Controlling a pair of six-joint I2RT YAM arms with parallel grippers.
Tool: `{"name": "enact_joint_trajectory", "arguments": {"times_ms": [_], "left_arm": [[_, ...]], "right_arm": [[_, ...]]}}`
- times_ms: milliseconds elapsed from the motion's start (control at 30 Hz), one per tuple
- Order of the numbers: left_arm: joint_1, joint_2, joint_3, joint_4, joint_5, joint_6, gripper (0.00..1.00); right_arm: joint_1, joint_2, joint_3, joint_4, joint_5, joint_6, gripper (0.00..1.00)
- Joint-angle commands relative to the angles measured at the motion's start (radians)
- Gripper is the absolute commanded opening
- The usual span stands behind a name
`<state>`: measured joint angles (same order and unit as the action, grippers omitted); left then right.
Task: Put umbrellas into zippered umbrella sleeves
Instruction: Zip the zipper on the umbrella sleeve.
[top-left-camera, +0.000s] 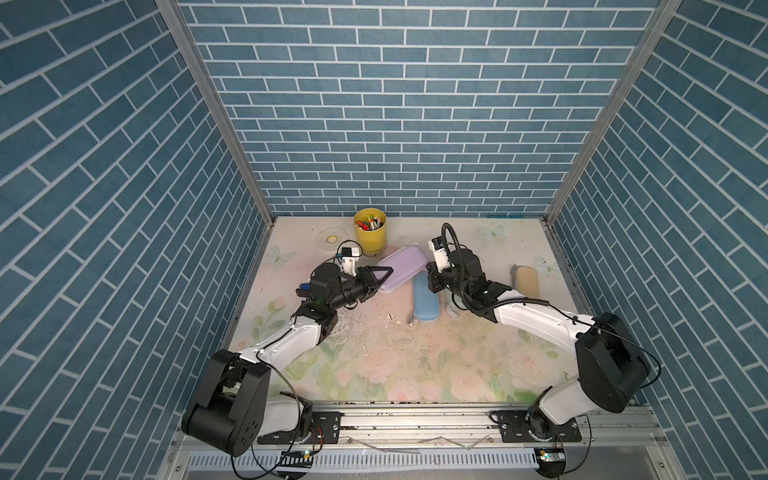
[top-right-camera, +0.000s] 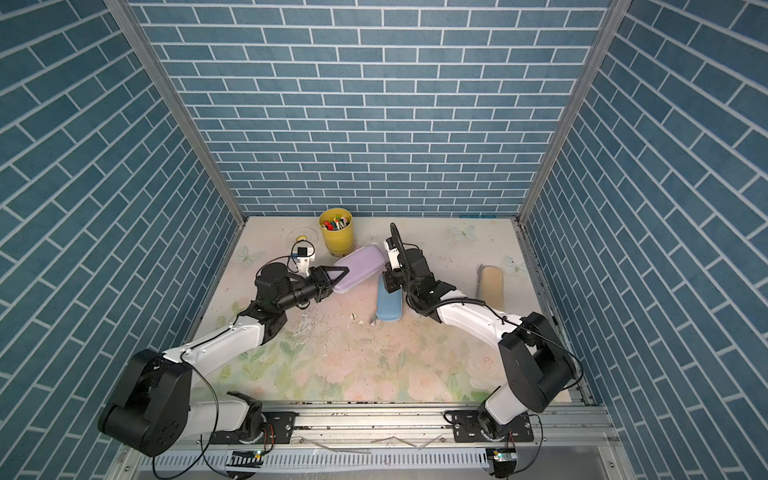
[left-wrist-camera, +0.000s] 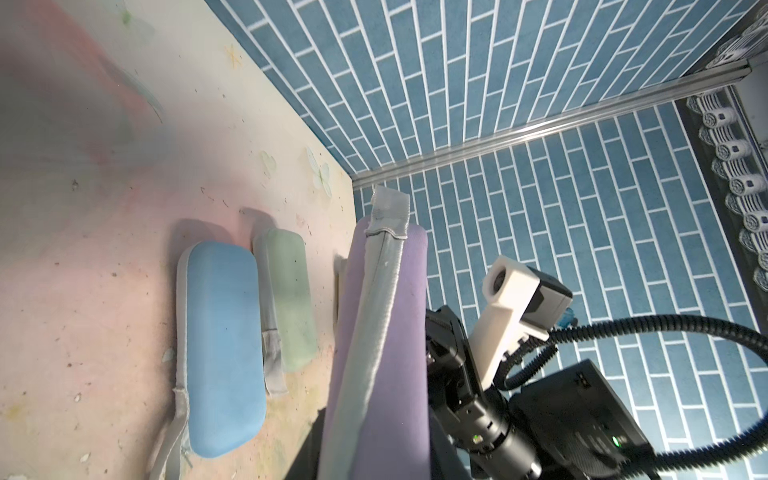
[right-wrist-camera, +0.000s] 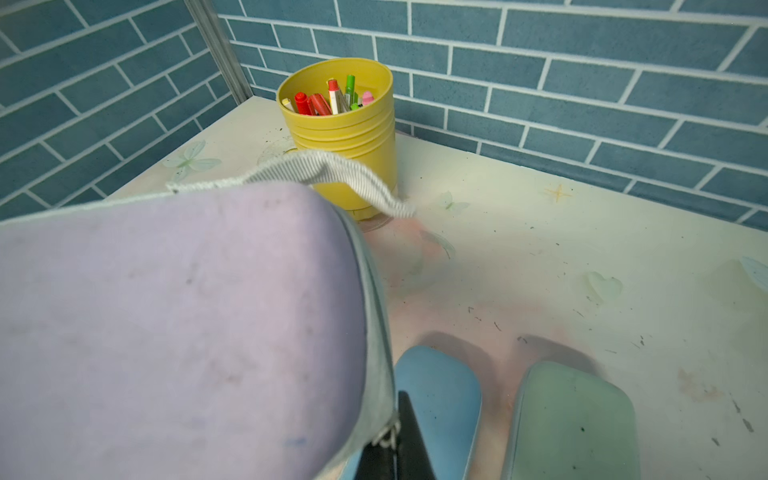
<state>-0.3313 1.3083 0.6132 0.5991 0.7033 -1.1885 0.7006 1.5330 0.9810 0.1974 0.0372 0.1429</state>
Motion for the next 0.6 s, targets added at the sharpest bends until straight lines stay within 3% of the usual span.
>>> {"name": "enact_joint_trajectory", "arguments": {"times_ms": [0,167,200,267,333,433,567], "left_arm": [[0.048,-0.012,0.037,-0.024,0.173,0.037,0.15],[0.057,0.003,0.109,-0.139,0.296,0.137,0.13],[0.068,-0.001,0.123,-0.166,0.307,0.164,0.13],[0.098,-0.015,0.135,-0.196,0.322,0.204,0.15],[0.116,-0.020,0.154,-0.249,0.337,0.265,0.17],[0.112,-0.008,0.187,-0.290,0.368,0.331,0.21],[0.099,0.015,0.197,-0.260,0.414,0.334,0.22]], "right_arm": [[-0.069,-0.018,0.033,-0.014,0.030,-0.096,0.00],[-0.075,0.003,0.108,-0.121,-0.150,-0.130,0.00],[-0.084,0.007,0.129,-0.181,-0.184,-0.109,0.07],[-0.127,0.013,0.161,-0.313,-0.251,-0.040,0.35],[-0.192,0.010,0.179,-0.418,-0.346,0.049,0.55],[-0.280,0.012,0.199,-0.434,-0.625,0.205,0.78],[-0.302,0.095,0.256,-0.354,-0.928,0.372,0.83]]}}
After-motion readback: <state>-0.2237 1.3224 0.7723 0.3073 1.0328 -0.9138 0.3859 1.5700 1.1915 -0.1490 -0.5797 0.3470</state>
